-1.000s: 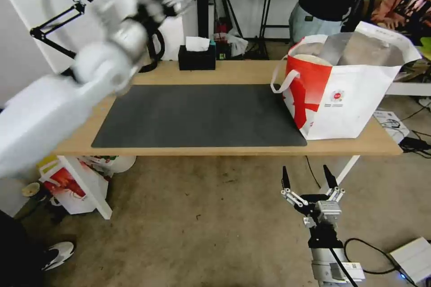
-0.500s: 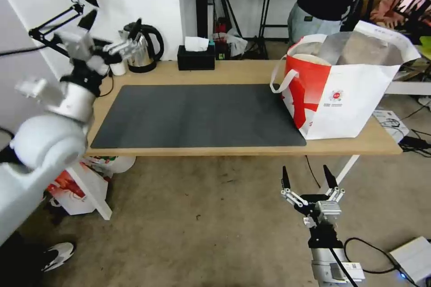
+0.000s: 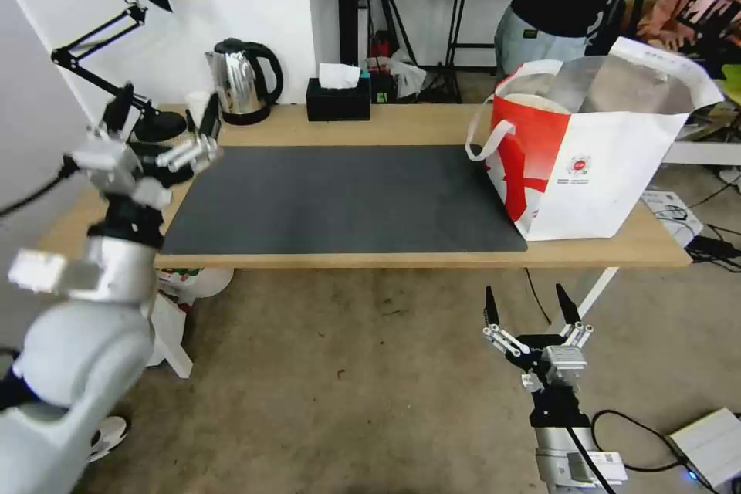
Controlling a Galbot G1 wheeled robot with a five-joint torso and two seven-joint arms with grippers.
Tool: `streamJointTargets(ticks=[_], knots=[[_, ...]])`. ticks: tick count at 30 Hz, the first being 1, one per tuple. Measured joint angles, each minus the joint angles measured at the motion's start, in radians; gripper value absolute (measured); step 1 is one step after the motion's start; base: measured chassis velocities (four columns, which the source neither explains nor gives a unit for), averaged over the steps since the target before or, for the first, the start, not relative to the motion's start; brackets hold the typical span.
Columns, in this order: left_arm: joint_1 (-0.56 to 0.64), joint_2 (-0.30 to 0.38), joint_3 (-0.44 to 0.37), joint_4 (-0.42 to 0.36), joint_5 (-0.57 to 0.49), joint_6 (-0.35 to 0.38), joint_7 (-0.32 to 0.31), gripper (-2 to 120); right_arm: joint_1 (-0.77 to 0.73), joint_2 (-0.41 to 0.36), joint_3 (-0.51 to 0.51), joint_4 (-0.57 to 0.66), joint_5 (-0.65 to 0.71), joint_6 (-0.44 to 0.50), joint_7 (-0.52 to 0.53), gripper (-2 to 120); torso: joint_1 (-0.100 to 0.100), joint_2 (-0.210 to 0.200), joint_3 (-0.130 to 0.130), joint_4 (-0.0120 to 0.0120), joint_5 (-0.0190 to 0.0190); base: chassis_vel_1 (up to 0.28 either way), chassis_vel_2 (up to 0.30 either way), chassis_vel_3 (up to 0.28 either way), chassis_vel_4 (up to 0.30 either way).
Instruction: Pick up the trash from the table and place it into the takeout bag.
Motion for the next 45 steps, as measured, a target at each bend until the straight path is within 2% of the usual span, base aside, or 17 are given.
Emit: streamJointTargets(ticks=[4,5,9,11,12,14,18,28,38,40,45], knots=[[0.105,-0.129,0.014,0.002,0.064,-0.015,0.001,100,0.0,0.0,0.0,0.0,0.0,0.0,0.0,100,0.0,0.0,0.0,-0.0001,0.0002,0.0,0.0,0.0,0.0],[0.105,-0.129,0.014,0.002,0.064,-0.015,0.001,100,0.0,0.0,0.0,0.0,0.0,0.0,0.0,100,0.0,0.0,0.0,-0.0001,0.0002,0.0,0.0,0.0,0.0],[0.17,-0.206,0.084,0.027,0.146,-0.021,0.001,100,0.0,0.0,0.0,0.0,0.0,0.0,0.0,100,0.0,0.0,0.0,-0.0001,0.0001,0.0,0.0,0.0,0.0],[0.174,-0.215,0.096,0.03,0.15,-0.019,-0.001,100,0.0,0.0,0.0,0.0,0.0,0.0,0.0,100,0.0,0.0,0.0,-0.0001,0.0002,0.0,0.0,0.0,0.0],[0.178,-0.239,0.128,0.043,0.17,-0.011,-0.013,100,0.0,0.0,0.0,0.0,0.0,0.0,0.0,100,0.0,0.0,0.0,-0.0004,0.0003,0.0,0.0,0.0,0.0],[0.181,-0.249,0.142,0.05,0.179,-0.006,-0.019,100,0.0,0.0,0.0,0.0,0.0,0.0,0.0,100,0.0,0.0,0.0,-0.0006,0.0,0.0,0.0,0.0,0.0],[0.213,-0.291,0.196,0.076,0.235,0.044,-0.078,100,0.0,0.0,0.0,0.0,0.0,0.0,0.0,100,0.0,0.0,0.0,-0.0004,0.0001,0.0,0.0,0.0,0.0],[0.26,-0.333,0.25,0.112,0.305,0.065,-0.119,100,0.0,0.0,0.0,0.0,0.0,0.0,0.0,100,0.0,0.0,0.0,-0.0003,0.0001,0.0,0.0,0.0,0.0],[0.278,-0.332,0.254,0.132,0.326,0.07,-0.123,100,0.0,0.0,0.0,0.0,0.0,0.0,0.0,100,0.0,0.0,0.0,-0.0002,-0.0001,0.0,0.0,0.0,0.0],[0.285,-0.329,0.259,0.137,0.327,0.046,-0.14,100,0.0,0.0,0.0,0.0,0.0,0.0,0.0,100,0.0,0.0,0.0,-0.0003,0.0001,0.0,0.0,0.0,0.0],[0.3,-0.318,0.255,0.143,0.335,0.048,-0.167,100,0.0,0.0,0.0,0.0,0.0,0.0,0.0,100,0.0,0.0,0.0,-0.0003,0.0,0.0,0.0,0.0,0.0]])
